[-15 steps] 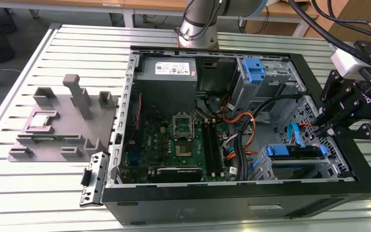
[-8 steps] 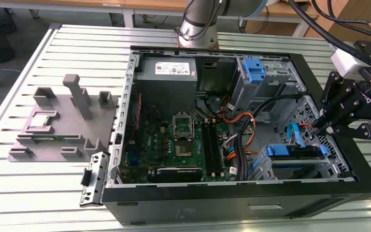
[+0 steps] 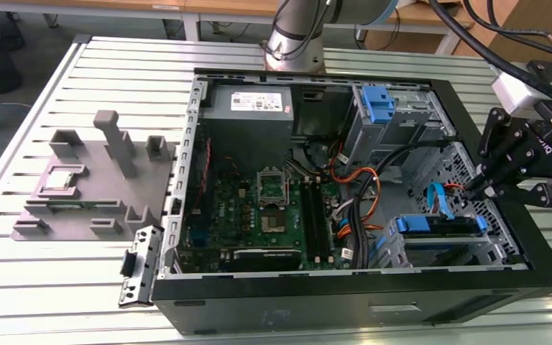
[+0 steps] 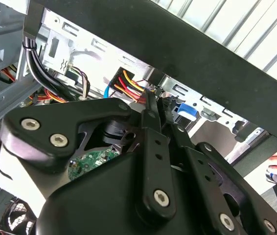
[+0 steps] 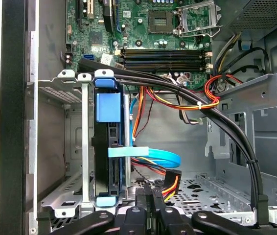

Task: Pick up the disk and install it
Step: 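Insert the second disk wire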

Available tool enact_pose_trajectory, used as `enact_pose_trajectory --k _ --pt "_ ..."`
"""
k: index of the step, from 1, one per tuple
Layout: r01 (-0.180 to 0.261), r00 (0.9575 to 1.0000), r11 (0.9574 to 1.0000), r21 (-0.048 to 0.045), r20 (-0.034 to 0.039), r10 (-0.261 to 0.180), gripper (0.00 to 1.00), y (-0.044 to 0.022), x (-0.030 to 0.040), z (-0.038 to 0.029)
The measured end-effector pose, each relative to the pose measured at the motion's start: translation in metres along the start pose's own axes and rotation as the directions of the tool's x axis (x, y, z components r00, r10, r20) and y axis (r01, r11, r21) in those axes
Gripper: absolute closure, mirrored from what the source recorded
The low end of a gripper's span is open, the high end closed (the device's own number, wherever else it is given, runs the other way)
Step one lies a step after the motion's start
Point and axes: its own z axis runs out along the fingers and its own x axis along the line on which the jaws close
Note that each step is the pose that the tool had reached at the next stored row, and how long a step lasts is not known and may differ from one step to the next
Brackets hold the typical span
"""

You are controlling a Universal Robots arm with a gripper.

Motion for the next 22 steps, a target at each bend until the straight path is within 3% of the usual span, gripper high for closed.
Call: enact_pose_trajectory --k 5,10,22 --pt "0.0 1.0 1.0 0.0008 0.0009 0.0 0.84 0.0007 -0.0001 0.0004" --pt "0.001 1.0 0.9999 0.0172 0.0011 -0.001 0.84 0.0112 0.0004 0.0009" --pt "0.001 1.0 0.9998 0.0189 0.0011 -0.001 0.84 0.0123 0.0007 0.001"
